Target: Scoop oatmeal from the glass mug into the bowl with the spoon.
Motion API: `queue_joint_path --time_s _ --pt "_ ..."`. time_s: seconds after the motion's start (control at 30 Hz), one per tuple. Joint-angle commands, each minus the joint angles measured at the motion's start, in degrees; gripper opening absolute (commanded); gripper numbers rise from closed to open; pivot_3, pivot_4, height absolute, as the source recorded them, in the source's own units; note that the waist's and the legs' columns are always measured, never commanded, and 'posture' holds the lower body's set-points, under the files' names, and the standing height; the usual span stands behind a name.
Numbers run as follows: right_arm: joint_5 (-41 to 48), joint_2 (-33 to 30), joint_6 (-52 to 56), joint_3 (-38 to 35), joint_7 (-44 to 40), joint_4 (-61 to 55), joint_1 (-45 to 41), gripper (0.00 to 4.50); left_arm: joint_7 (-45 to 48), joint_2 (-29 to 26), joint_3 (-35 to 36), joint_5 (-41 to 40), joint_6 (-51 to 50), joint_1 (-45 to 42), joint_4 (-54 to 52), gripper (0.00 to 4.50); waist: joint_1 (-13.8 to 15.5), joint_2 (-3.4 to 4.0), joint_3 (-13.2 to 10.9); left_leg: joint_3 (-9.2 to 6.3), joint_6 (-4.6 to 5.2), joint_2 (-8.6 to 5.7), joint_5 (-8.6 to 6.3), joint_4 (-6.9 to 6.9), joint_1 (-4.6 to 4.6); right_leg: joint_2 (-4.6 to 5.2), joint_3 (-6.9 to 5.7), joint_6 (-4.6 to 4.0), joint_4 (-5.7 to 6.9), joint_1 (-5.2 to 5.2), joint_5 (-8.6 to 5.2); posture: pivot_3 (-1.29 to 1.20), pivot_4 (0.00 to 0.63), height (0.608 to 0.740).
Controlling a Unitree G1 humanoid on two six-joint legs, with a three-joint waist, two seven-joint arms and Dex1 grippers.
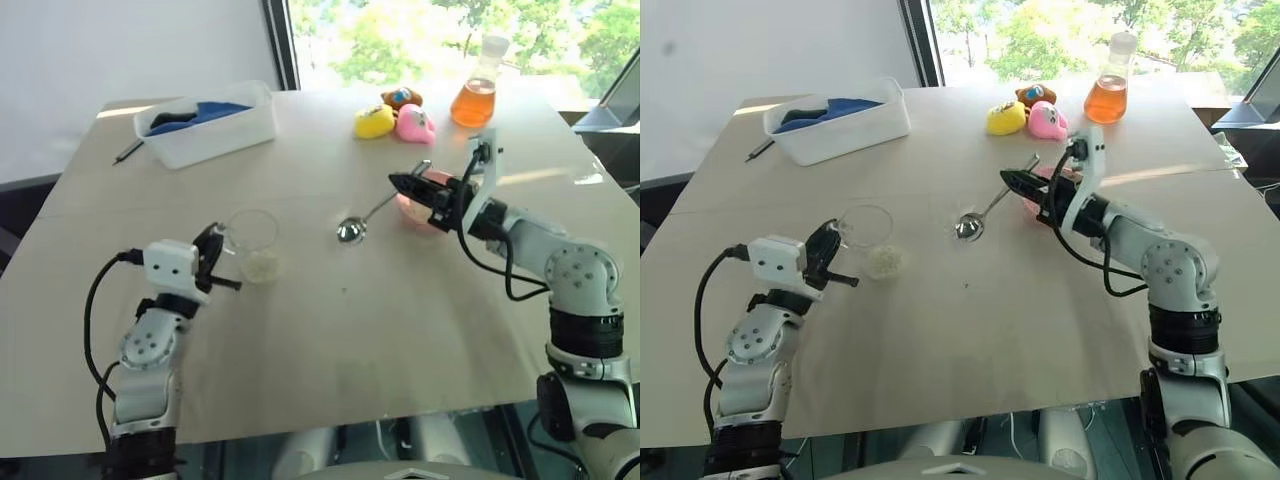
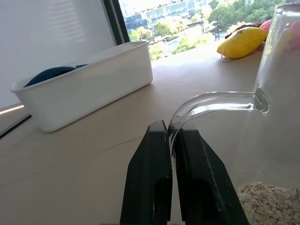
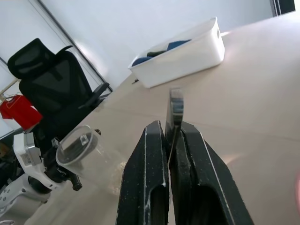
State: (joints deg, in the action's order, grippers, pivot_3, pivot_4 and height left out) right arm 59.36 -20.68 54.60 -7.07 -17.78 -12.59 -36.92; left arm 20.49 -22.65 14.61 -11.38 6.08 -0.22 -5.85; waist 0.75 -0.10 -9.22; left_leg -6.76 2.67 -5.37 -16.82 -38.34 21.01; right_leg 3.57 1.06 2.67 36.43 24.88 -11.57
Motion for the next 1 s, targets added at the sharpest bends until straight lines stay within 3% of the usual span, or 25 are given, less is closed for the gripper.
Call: queue_joint_path --time_s 0.03,0.17,0.3,0.4,0.67,1.0 --pt "2.95 1.82 -0.80 -2.47 1.85 -1.91 -6.83 0.00 0.79 0.51 -2.36 -1.27 -3.24 -2.49 -2.93 0.05 0.02 0.00 0.00 0.00 0.00 0.00 0.00 0.00 0.00 0.00 0.00 0.00 0.00 0.00 0.00 0.00 0.150 0.740" --pt "4.73 5.14 -0.33 -1.71 3.74 -1.77 -12.80 0.00 1.26 1.38 -4.59 -2.33 -7.12 -7.91 -2.39 0.05 -0.06 -0.01 0.00 -0.03 -0.01 -0.01 0.01 -0.01 0.03 0.00 -0.04 0.00 0.09 0.08 0.00 0.00 0.150 0.740" --pt "2.32 6.35 -1.08 0.79 2.05 -1.39 -12.55 0.00 2.53 1.85 -6.76 -1.40 -7.27 -11.21 -1.19 0.05 -0.23 -0.07 0.04 0.02 -0.04 -0.02 0.02 -0.03 0.28 0.00 -0.01 -0.01 0.20 0.38 0.00 0.00 0.150 0.740" --pt "-2.69 3.51 -2.24 4.49 -1.88 -2.31 -11.48 0.00 3.17 1.79 -7.55 -0.44 -5.86 -13.49 0.26 0.05 -0.48 -0.07 0.04 0.08 -0.05 -0.06 0.04 -0.22 0.86 0.02 0.03 -0.01 0.32 0.95 0.00 0.00 0.150 0.740" --pt "-21.70 -2.39 -13.21 18.04 -11.94 -3.14 -9.83 0.00 6.20 0.54 -9.09 2.18 -0.13 -16.53 3.52 0.05 -1.71 -0.07 0.04 0.08 -0.06 -0.09 0.05 -0.26 0.86 0.03 0.03 -0.01 0.36 0.98 0.00 0.00 0.150 0.740" --pt "-39.07 -1.47 -25.35 28.30 -19.22 3.20 -11.46 0.00 10.55 -0.29 -12.26 3.85 3.56 -19.52 7.97 0.05 -1.50 -0.08 0.04 0.01 -0.11 -0.15 0.08 -0.37 0.89 0.08 -0.04 -0.01 0.41 0.97 0.01 0.00 0.150 0.740"
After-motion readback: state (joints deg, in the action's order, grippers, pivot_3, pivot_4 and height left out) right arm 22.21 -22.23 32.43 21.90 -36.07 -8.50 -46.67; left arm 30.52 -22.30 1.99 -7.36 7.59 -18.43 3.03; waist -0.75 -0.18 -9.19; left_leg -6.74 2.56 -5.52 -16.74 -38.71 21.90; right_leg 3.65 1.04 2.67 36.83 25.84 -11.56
